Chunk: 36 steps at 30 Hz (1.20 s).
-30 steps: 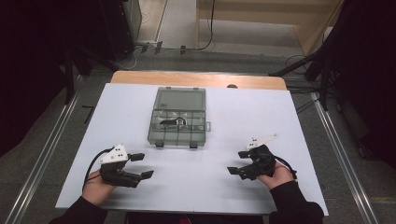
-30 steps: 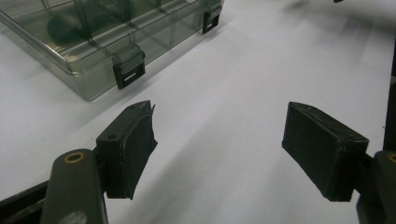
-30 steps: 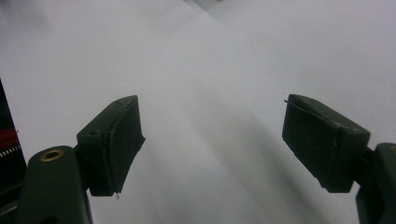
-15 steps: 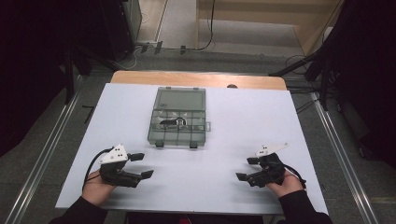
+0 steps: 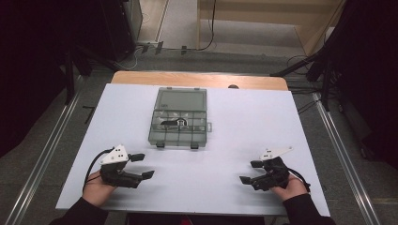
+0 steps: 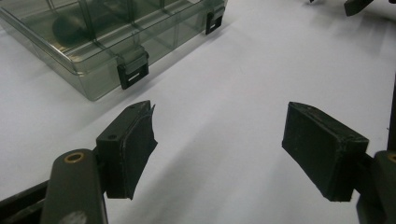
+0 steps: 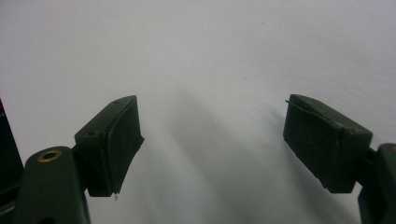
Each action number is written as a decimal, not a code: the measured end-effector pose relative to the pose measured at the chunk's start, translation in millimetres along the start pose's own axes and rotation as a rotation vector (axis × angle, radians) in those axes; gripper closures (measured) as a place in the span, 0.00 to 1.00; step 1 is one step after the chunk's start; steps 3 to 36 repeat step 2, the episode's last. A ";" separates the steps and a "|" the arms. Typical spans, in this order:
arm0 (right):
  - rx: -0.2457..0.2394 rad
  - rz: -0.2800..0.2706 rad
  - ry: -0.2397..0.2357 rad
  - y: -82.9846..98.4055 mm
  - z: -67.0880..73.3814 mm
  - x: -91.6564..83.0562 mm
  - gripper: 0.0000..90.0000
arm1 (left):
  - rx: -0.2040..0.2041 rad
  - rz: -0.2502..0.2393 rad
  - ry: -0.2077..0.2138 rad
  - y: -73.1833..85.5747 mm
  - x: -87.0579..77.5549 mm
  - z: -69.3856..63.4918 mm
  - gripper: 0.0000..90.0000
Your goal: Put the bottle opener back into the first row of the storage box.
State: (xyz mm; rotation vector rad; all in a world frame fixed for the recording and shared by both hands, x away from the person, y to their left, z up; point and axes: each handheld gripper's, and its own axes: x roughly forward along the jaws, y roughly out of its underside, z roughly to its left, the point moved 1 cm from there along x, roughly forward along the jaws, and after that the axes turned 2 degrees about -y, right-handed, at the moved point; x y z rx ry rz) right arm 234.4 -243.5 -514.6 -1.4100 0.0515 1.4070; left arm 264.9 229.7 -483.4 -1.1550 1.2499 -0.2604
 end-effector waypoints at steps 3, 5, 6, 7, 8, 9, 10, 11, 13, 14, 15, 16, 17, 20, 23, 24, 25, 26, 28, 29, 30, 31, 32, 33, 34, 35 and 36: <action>0.004 -0.005 -0.008 -0.1 -0.6 -0.2 0.22 | -0.002 -0.003 0.000 0.0 -0.1 0.3 0.27; 0.004 -0.005 -0.008 -0.1 -0.6 -0.2 0.22 | -0.002 -0.003 0.000 0.0 -0.1 0.3 0.27; 0.004 -0.005 -0.008 -0.1 -0.6 -0.2 0.22 | -0.002 -0.003 0.000 0.0 -0.1 0.3 0.27; 0.004 -0.005 -0.008 -0.1 -0.6 -0.2 0.22 | -0.002 -0.003 0.000 0.0 -0.1 0.3 0.27; 0.004 -0.005 -0.008 -0.1 -0.6 -0.2 0.22 | -0.002 -0.003 0.000 0.0 -0.1 0.3 0.27; 0.004 -0.005 -0.008 -0.1 -0.6 -0.2 0.22 | -0.002 -0.003 0.000 0.0 -0.1 0.3 0.27; 0.004 -0.005 -0.008 -0.1 -0.6 -0.2 0.22 | -0.002 -0.003 0.000 0.0 -0.1 0.3 0.27; 0.004 -0.005 -0.008 -0.1 -0.6 -0.2 0.22 | -0.002 -0.003 0.000 0.0 -0.1 0.3 0.27; 0.004 -0.005 -0.008 -0.1 -0.6 -0.2 0.22 | -0.002 -0.003 0.000 0.0 -0.1 0.3 0.27; 0.004 -0.005 -0.008 -0.1 -0.6 -0.2 0.22 | -0.002 -0.003 0.000 0.0 -0.1 0.3 0.27; 0.004 -0.005 -0.008 -0.1 -0.6 -0.2 0.22 | -0.002 -0.003 0.000 0.0 -0.1 0.3 0.27; 0.004 -0.005 -0.008 -0.1 -0.6 -0.2 0.22 | -0.002 -0.003 0.000 0.0 -0.1 0.3 0.27; 0.004 -0.005 -0.008 -0.1 -0.6 -0.2 0.22 | -0.002 -0.003 0.000 0.0 -0.1 0.3 0.27; 0.004 -0.005 -0.008 -0.1 -0.6 -0.2 0.22 | -0.002 -0.003 0.000 0.0 -0.1 0.3 0.27; 0.004 -0.005 -0.008 -0.1 -0.6 -0.2 0.22 | -0.002 -0.003 0.000 0.0 -0.1 0.3 0.27; 0.004 -0.005 -0.008 -0.1 -0.6 -0.2 0.22 | -0.002 -0.003 0.000 0.0 -0.1 0.3 0.27; 0.004 -0.005 -0.008 -0.1 -0.6 -0.2 0.22 | -0.002 -0.003 0.000 0.0 -0.1 0.3 0.27; 0.004 -0.005 -0.008 -0.1 -0.6 -0.2 0.22 | -0.002 -0.003 0.000 0.0 -0.1 0.3 0.27; 0.004 -0.005 -0.008 -0.1 -0.6 -0.2 0.22 | -0.002 -0.003 0.000 0.0 -0.1 0.3 0.27; 0.004 -0.005 -0.008 -0.1 -0.6 -0.2 0.22 | -0.002 -0.003 0.000 0.0 -0.1 0.3 0.27; 0.004 -0.005 -0.008 -0.1 -0.6 -0.2 0.22 | -0.002 -0.003 0.000 0.0 -0.1 0.3 0.27; 0.004 -0.005 -0.008 -0.1 -0.6 -0.2 0.22 | -0.002 -0.003 0.000 0.0 -0.1 0.3 0.27; 0.004 -0.005 -0.008 -0.1 -0.6 -0.2 0.22 | -0.002 -0.003 0.000 0.0 -0.1 0.3 0.27; 0.004 -0.005 -0.008 -0.1 -0.6 -0.2 0.22 | -0.002 -0.003 0.000 0.0 -0.1 0.3 0.27; 0.004 -0.005 -0.008 -0.1 -0.6 -0.2 0.22 | -0.002 -0.003 0.000 0.0 -0.1 0.3 0.27; 0.004 -0.005 -0.008 -0.1 -0.6 -0.2 0.22 | -0.002 -0.003 0.000 0.0 -0.1 0.3 0.27; 0.004 -0.005 -0.008 -0.1 -0.6 -0.2 0.22 | -0.002 -0.003 0.000 0.0 -0.1 0.3 0.27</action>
